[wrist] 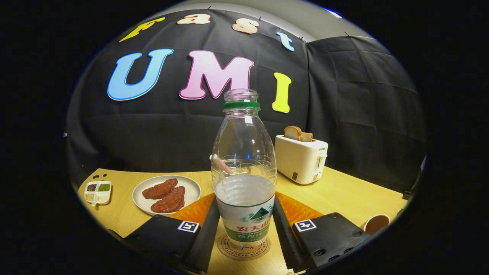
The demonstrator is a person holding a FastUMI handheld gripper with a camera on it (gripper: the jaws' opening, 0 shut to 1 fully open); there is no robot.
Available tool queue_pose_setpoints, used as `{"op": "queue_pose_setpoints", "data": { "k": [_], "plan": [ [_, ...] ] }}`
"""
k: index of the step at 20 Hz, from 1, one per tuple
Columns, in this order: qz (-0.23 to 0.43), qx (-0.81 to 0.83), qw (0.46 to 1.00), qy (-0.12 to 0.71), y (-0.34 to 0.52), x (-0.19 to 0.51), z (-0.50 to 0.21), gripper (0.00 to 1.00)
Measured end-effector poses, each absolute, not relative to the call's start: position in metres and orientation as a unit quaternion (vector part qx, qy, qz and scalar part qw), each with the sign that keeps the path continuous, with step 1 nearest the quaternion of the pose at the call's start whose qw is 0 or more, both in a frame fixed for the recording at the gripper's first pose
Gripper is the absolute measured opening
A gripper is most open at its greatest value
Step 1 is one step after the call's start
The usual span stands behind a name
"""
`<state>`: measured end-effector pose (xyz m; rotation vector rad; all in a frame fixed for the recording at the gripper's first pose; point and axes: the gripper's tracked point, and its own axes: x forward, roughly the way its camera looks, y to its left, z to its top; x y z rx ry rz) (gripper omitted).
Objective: Take the bottle from table, then pour the juice into the cup, finally place the bottle on the coaster
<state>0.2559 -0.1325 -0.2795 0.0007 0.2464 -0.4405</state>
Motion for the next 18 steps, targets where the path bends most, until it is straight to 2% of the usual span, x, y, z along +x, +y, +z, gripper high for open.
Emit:
{"op": "queue_pose_setpoints", "data": {
  "k": [18],
  "plan": [
    [-0.238, 0.025, 0.961, 0.136, -0.135, 0.249, -0.299, 0.78]
  ]
}}
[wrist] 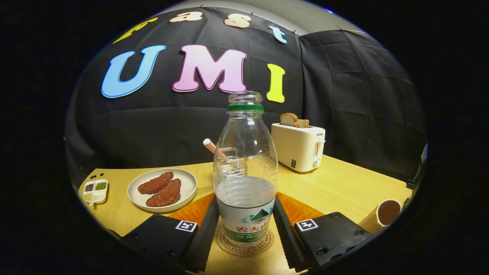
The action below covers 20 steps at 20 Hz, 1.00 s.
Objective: Take the bottle from table, then pour the juice into the cup, finally place the bottle on the coaster
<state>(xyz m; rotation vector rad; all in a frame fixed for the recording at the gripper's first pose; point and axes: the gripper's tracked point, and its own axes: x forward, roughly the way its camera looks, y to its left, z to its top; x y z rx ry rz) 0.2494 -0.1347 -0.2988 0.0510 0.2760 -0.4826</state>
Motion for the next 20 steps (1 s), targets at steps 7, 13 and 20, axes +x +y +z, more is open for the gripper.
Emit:
{"op": "queue_pose_setpoints", "data": {
  "k": [7, 13, 20],
  "plan": [
    [-0.241, 0.019, 0.960, 0.144, -0.135, 0.242, -0.298, 0.85],
    [-0.240, 0.022, 0.957, 0.160, -0.130, 0.233, -0.301, 0.99],
    [-0.230, 0.033, 0.958, 0.167, -0.116, 0.211, -0.299, 0.99]
  ]
}}
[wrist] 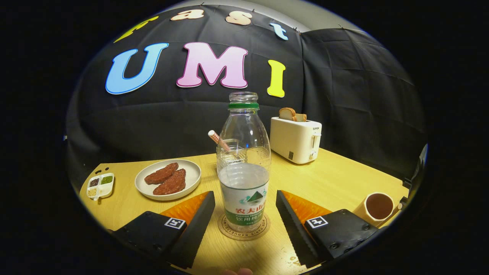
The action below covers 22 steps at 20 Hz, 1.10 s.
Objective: Take the bottle from table, then pour the juice into the cup, finally place the bottle on the coaster
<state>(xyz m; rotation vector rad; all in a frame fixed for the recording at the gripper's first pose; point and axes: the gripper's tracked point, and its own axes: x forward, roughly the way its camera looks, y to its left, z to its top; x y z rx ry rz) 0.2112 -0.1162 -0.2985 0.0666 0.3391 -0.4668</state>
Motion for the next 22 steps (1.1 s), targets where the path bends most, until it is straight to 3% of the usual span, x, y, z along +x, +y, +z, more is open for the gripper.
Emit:
{"op": "queue_pose_setpoints", "data": {
  "k": [10, 22],
  "plan": [
    [-0.200, 0.039, 0.964, 0.168, -0.083, 0.136, -0.265, 0.98],
    [-0.119, 0.041, 0.982, 0.142, -0.041, 0.076, -0.187, 0.98]
  ]
}}
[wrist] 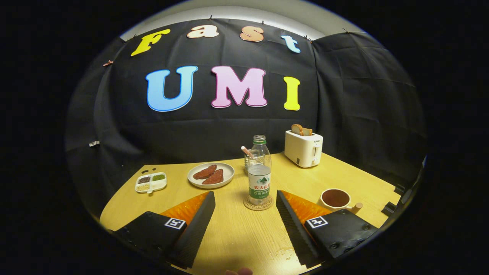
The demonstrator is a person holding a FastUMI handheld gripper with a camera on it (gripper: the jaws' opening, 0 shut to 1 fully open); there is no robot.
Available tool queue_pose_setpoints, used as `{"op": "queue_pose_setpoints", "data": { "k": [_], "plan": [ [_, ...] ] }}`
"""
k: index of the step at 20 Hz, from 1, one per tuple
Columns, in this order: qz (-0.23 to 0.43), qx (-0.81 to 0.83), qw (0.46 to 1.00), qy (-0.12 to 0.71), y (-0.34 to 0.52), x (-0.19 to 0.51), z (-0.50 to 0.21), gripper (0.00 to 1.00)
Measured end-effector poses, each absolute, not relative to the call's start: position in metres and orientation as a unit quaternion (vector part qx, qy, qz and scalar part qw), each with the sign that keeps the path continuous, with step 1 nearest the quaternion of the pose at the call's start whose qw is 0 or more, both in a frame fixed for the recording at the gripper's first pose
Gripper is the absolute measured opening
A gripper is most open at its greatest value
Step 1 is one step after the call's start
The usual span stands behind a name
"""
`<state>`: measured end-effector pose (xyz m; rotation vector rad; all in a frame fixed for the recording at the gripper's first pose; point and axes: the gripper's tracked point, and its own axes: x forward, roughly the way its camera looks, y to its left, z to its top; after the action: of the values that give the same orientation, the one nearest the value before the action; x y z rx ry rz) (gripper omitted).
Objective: Take the bottle from table, then pour the juice into the cup, finally place the bottle on the coaster
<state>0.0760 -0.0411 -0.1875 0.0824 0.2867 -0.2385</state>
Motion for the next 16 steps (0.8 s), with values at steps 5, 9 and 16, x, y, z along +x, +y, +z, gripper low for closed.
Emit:
{"op": "queue_pose_setpoints", "data": {
  "k": [5, 9, 16],
  "plan": [
    [-0.071, 0.029, 0.989, 0.127, -0.038, 0.062, -0.146, 0.98],
    [-0.043, 0.029, 0.992, 0.114, -0.044, 0.049, -0.116, 0.98],
    [-0.018, 0.030, 0.995, 0.094, -0.061, 0.028, -0.083, 0.98]
  ]
}}
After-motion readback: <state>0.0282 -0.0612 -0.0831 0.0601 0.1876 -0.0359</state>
